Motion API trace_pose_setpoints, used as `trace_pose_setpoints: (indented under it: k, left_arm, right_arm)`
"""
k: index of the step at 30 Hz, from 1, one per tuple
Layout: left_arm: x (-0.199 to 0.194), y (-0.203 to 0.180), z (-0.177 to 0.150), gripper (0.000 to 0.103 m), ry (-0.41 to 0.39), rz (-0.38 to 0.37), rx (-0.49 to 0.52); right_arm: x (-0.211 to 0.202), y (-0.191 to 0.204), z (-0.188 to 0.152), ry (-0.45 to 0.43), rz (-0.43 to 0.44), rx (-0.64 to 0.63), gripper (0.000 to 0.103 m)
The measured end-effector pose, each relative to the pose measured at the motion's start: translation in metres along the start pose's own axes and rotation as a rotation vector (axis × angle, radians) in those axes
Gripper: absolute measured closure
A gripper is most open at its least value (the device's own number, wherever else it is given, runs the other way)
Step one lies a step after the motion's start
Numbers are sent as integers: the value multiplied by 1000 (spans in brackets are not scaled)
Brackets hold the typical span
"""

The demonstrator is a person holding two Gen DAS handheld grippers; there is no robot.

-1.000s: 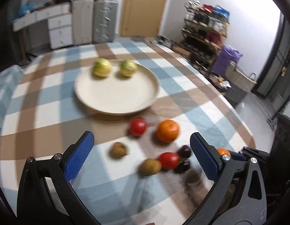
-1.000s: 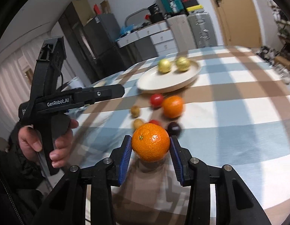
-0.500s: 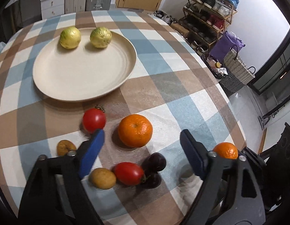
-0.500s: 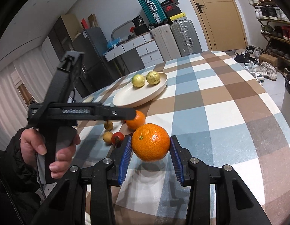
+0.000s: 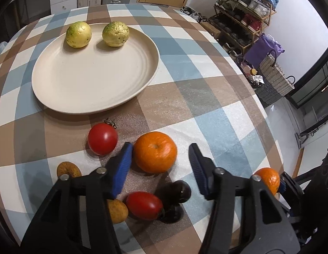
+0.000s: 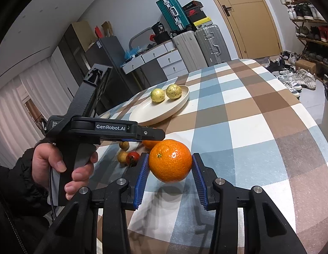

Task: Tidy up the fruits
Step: 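Carry both oranges onto the cream plate and open both grippers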

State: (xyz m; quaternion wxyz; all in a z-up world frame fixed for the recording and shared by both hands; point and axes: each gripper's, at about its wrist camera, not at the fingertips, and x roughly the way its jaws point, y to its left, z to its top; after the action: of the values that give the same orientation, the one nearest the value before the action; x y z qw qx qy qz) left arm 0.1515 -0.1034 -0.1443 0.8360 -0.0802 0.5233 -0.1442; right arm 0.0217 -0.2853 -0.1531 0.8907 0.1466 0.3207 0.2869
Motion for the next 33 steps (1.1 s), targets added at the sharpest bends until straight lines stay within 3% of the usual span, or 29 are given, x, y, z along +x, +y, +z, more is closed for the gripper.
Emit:
trace_pose_setpoints:
  k: [2, 10, 19, 33]
  left_arm:
    - [0, 1, 0, 64, 0, -5, 2]
    - [-3, 1, -1, 65, -10, -49, 20]
    - [-34, 16, 3, 65, -81, -106, 4]
    - [-77, 90, 36, 65, -189, -94, -54]
  right_arm:
    - [0, -1, 0, 1, 2, 5, 62]
    - [2, -2, -1, 10, -1, 7, 62]
    - [13, 3, 11, 40, -13, 2, 62]
    - [77, 29, 84, 84, 42, -54, 62]
